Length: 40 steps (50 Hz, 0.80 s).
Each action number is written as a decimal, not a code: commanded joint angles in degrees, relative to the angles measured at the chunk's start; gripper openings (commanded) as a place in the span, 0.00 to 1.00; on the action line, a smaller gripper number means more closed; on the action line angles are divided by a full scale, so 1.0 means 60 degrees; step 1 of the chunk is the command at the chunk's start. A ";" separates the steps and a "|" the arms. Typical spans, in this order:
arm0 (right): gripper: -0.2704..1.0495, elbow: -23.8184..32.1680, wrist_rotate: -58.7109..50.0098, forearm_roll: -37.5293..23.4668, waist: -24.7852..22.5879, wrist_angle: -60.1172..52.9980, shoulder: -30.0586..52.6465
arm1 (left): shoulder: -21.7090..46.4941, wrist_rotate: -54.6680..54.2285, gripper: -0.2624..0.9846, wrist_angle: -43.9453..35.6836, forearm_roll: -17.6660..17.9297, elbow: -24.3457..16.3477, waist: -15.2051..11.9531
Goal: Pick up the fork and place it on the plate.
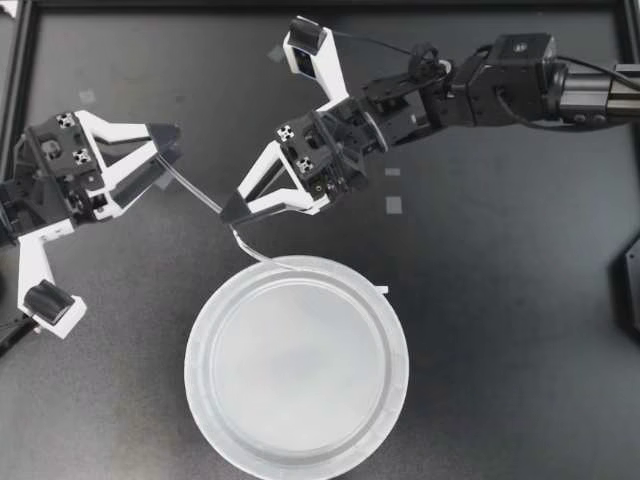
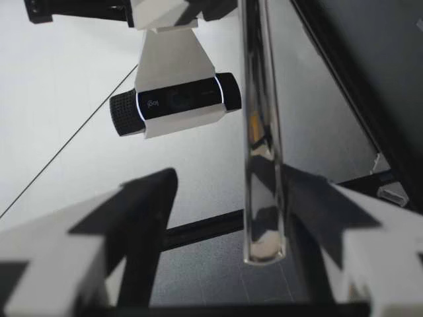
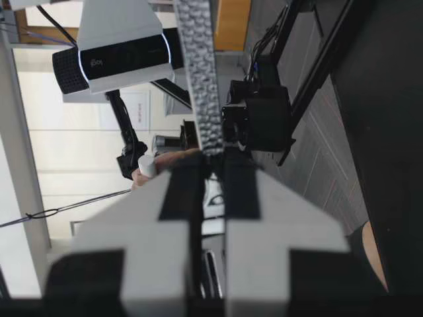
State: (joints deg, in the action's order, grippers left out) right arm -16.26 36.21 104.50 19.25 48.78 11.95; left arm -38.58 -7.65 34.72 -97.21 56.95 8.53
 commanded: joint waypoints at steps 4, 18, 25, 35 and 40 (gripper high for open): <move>0.25 0.0234 0.0073 0.0000 0.0190 -0.0015 -0.0439 | -0.0059 -0.0015 0.58 -0.0015 -0.0044 0.0000 0.0088; 0.25 0.0234 0.0088 0.0000 0.0234 -0.0059 -0.0439 | -0.0059 0.0000 0.17 -0.0059 -0.0059 0.0146 0.0264; 0.26 0.0337 0.0132 -0.0029 0.0278 0.0161 -0.0425 | -0.0059 0.0000 0.16 -0.0088 -0.0044 0.0190 0.0264; 0.40 0.0776 0.1025 -0.0571 0.0278 0.0937 -0.0425 | -0.0059 -0.0117 0.16 -0.0205 0.0029 0.0234 0.0278; 0.64 0.0835 0.1143 -0.0806 0.0278 0.0937 -0.0410 | -0.0059 -0.0542 0.16 -0.0425 0.0044 0.0293 0.0278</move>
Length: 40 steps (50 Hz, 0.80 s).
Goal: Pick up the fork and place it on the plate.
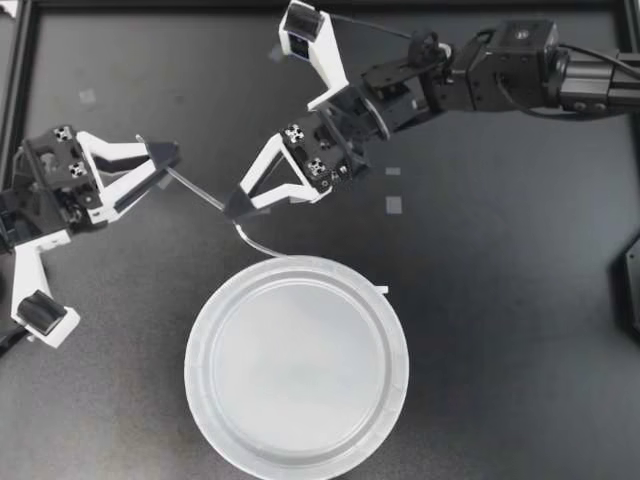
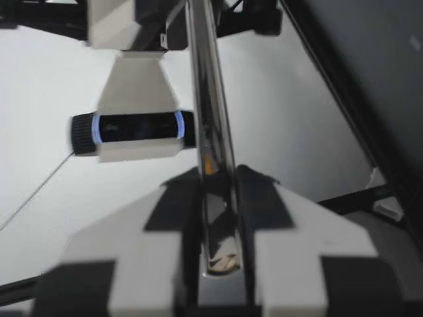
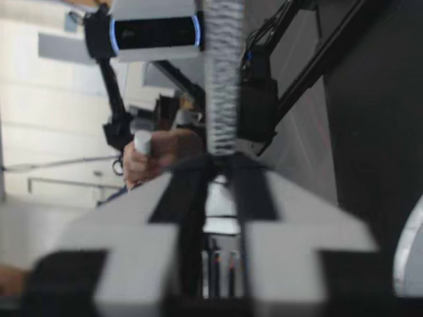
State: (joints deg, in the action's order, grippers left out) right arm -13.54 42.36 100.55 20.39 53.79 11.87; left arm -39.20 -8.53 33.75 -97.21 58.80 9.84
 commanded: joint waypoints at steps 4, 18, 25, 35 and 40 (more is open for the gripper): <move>0.79 0.0439 0.0205 -0.0557 0.0088 0.0059 -0.0396 | 0.0059 -0.0791 0.16 -0.0381 0.0044 0.0117 0.0044; 0.79 0.0732 0.0703 -0.1230 0.0996 -0.0029 -0.0879 | 0.0220 -0.3193 0.16 -0.1538 0.1289 0.0615 0.0352; 0.78 0.0718 0.0703 -0.2432 0.1289 0.0059 -0.1333 | 0.0483 -0.5449 0.16 -0.3003 0.4585 0.0850 0.0498; 0.78 0.0322 0.0732 -0.3018 0.0132 0.1040 -0.1421 | 0.1494 -0.6460 0.17 -0.4248 0.8657 0.1289 0.1729; 0.78 -0.0029 0.0806 -0.3018 -0.0571 0.0967 -0.1421 | 0.2563 -0.6460 0.17 -0.4189 0.9404 0.1436 0.2212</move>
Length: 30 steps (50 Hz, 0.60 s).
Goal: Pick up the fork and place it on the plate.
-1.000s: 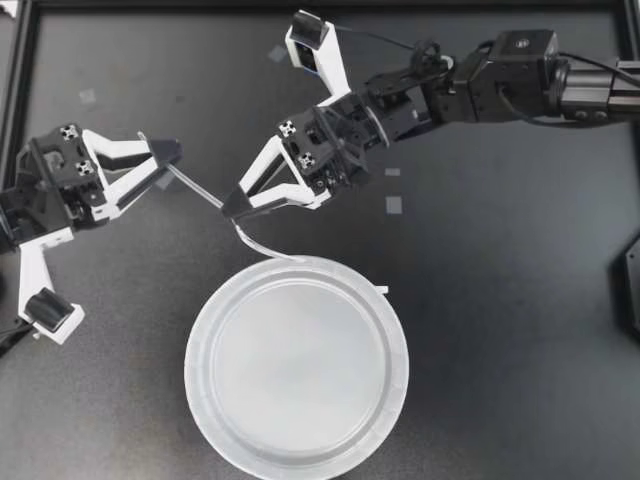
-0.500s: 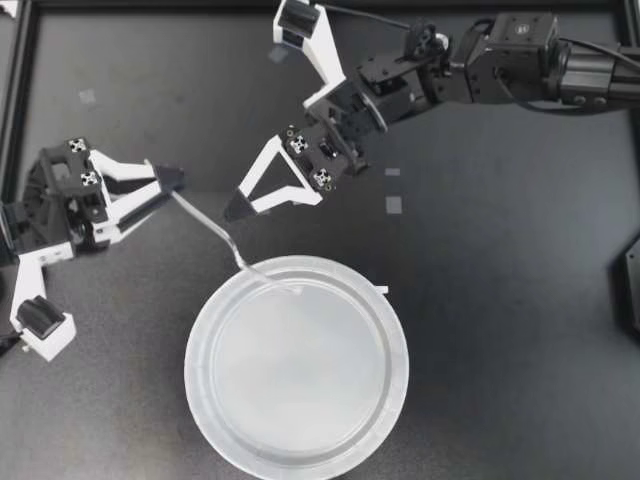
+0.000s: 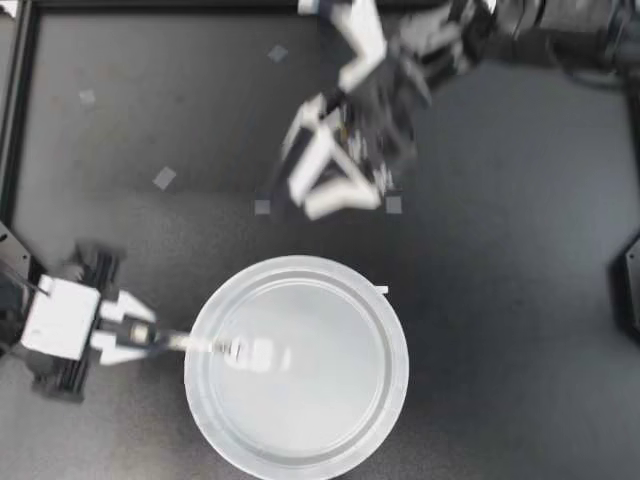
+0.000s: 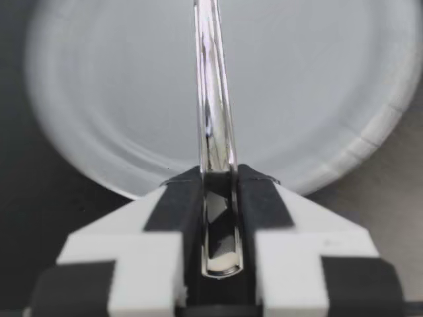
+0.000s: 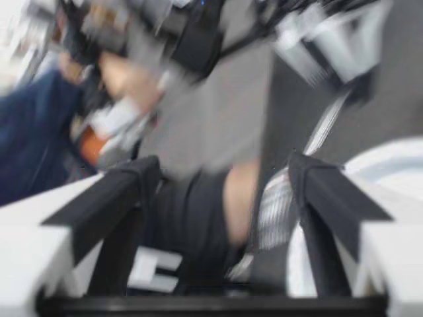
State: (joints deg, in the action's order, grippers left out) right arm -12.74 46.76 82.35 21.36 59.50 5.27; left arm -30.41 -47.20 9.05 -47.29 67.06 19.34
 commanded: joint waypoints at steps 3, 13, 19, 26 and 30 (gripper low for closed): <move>0.78 -0.0352 0.0103 0.0000 -0.0923 -0.0088 -0.0396 | 0.1626 -0.0015 0.17 -0.0073 0.1274 0.0059 0.0688; 0.78 -0.1055 0.0161 0.0015 -0.0952 -0.0483 -0.1069 | 0.2300 -0.0029 0.17 -0.0059 0.2007 0.0278 0.0732; 0.78 -0.1421 0.0469 0.0015 -0.0952 -0.0674 -0.1274 | 0.2256 -0.0029 0.16 -0.0059 0.2271 0.0396 0.0732; 0.78 -0.1655 0.0952 0.0308 -0.0938 -0.0674 -0.1274 | 0.2256 -0.0029 0.16 -0.0073 0.2578 0.0381 0.0732; 0.78 -0.1655 0.1099 0.0322 -0.0938 -0.0674 -0.1245 | 0.2256 -0.0029 0.16 -0.0161 0.2651 0.0337 0.0732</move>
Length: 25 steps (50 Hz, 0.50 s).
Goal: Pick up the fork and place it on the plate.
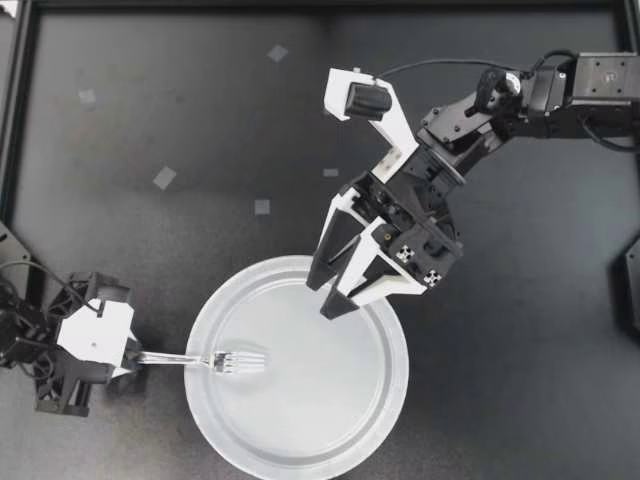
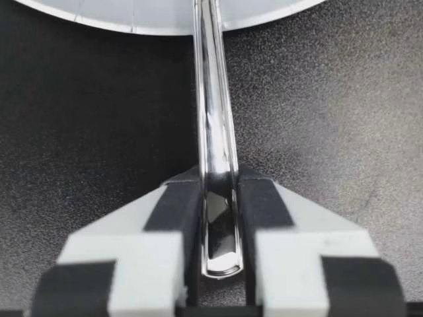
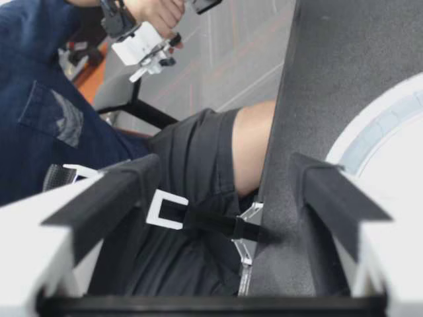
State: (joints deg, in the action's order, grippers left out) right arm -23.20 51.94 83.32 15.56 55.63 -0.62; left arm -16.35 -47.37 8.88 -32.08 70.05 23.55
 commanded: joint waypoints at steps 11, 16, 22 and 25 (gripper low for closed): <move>0.78 0.0073 0.0630 0.0205 0.0015 -0.0029 -0.0322 | -0.0029 -0.0015 0.16 -0.0190 0.0293 -0.0146 0.0029; 0.78 0.0088 0.0630 0.0220 0.0029 -0.0044 -0.0322 | -0.0029 -0.0015 0.17 0.0044 0.0615 -0.0176 0.0029; 0.78 0.0088 0.0630 0.0249 0.0029 -0.0044 -0.0322 | -0.0088 -0.0015 0.17 0.0601 0.0981 -0.0278 0.0029; 0.78 0.0073 0.0630 0.0278 0.0029 -0.0044 -0.0322 | -0.0161 -0.0015 0.17 0.0747 0.1040 -0.0278 0.0029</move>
State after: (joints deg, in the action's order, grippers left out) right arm -23.47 55.55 84.38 15.64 55.46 -0.62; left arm -16.17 -47.64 11.69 -26.72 69.61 23.55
